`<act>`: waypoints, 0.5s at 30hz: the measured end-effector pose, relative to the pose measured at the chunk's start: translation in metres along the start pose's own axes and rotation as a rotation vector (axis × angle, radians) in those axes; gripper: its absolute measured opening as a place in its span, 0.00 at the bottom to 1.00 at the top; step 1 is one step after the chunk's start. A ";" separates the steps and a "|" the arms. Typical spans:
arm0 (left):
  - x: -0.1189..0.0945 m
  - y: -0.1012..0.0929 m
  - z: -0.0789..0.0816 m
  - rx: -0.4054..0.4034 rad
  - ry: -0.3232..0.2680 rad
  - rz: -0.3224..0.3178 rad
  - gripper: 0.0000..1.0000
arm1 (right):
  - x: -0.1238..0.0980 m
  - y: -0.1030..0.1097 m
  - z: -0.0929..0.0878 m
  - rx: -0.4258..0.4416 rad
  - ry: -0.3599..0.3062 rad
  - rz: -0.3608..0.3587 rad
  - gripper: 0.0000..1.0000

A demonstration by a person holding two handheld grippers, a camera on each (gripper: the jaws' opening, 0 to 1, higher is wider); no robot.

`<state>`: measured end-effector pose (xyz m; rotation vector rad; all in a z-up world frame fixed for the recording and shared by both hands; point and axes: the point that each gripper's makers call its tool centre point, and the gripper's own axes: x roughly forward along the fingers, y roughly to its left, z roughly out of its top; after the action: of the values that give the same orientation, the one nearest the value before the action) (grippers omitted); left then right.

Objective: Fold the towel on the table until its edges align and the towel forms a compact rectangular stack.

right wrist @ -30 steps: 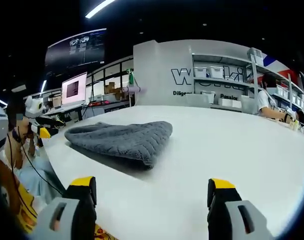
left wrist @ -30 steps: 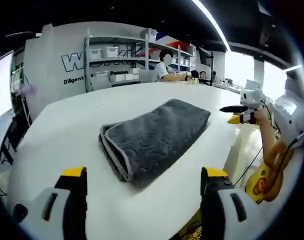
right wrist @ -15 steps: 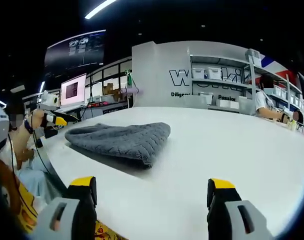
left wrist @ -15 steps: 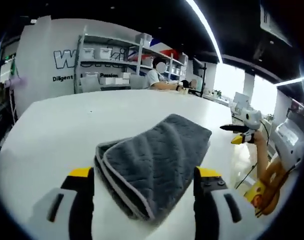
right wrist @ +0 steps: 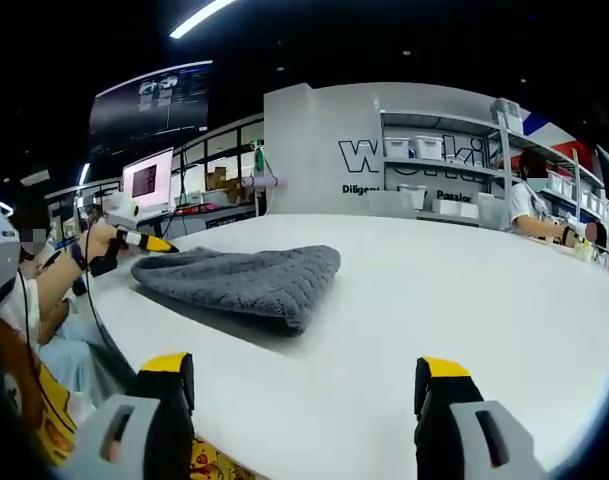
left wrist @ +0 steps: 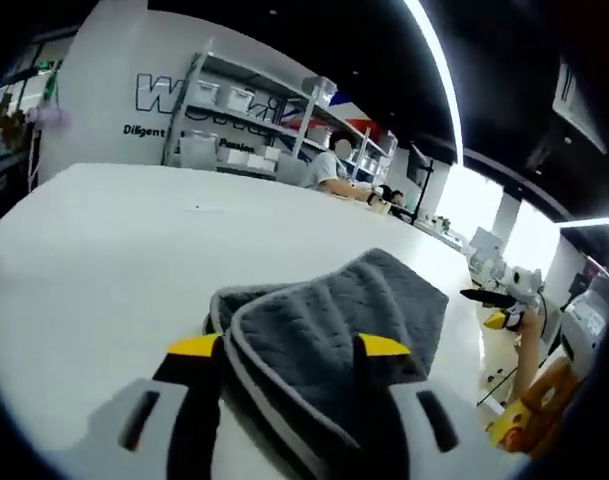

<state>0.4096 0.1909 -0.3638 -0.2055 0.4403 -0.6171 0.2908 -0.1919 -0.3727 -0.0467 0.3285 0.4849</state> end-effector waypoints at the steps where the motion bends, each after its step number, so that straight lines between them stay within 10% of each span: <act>1: 0.001 0.001 0.000 -0.003 -0.001 0.000 0.52 | 0.000 0.000 0.000 0.000 0.000 0.000 0.95; 15: 0.003 0.020 -0.007 -0.077 0.006 0.033 0.34 | -0.001 0.001 0.001 -0.002 -0.004 0.005 0.95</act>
<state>0.4190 0.2041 -0.3773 -0.2695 0.4734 -0.5686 0.2899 -0.1912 -0.3717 -0.0471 0.3245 0.4903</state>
